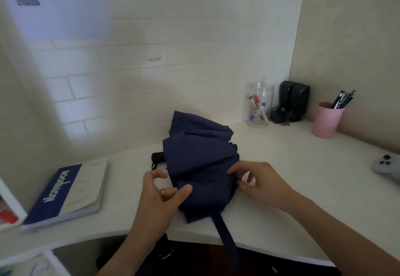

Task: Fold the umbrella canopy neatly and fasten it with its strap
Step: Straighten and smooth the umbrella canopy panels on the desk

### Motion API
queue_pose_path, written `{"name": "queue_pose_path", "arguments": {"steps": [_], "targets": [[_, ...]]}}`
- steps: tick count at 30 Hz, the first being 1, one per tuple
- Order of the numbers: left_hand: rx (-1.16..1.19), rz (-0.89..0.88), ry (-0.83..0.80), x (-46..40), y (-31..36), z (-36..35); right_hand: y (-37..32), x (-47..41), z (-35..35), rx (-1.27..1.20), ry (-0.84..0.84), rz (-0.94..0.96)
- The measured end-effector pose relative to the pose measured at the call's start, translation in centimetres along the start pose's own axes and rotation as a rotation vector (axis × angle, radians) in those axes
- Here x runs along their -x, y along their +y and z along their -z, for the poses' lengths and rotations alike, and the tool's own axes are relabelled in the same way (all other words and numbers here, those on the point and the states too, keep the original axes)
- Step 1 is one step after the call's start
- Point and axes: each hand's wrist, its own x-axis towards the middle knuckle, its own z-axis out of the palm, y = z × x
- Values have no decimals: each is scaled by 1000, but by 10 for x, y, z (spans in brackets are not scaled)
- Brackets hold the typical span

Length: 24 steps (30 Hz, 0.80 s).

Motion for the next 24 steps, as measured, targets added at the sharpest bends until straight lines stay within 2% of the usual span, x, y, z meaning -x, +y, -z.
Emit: {"name": "queue_pose_path", "arguments": {"steps": [2,5,8,11,14,16,17,19,21,22,24], "targets": [[-27,-25,-53,7,-2,5,1,8,4,160,-54,20],[-290,-127,-83,16,-6,10,-6,16,2,210,8,124],[-725,-438,116,13,-13,14,-16,18,-5,108,-11,204],[-954,-700,32,6,-23,10,-18,19,-12,146,-73,228],[-943,-689,-24,7,-26,11,-19,21,-11,196,-45,212],[-884,-710,-8,5,-25,14,-23,22,-11,165,34,204],[-872,-692,-54,2,-24,14,-27,22,-12,135,34,205],[-976,-587,-275,-3,-25,14,-32,21,-14,124,-116,209],[-1190,-468,-501,-3,-31,17,-27,23,-18,222,-337,197],[-1250,-440,-574,-1,-35,20,-22,25,-19,259,-410,185],[-1286,-421,-641,2,-33,29,-14,27,-20,200,-440,143]]}}
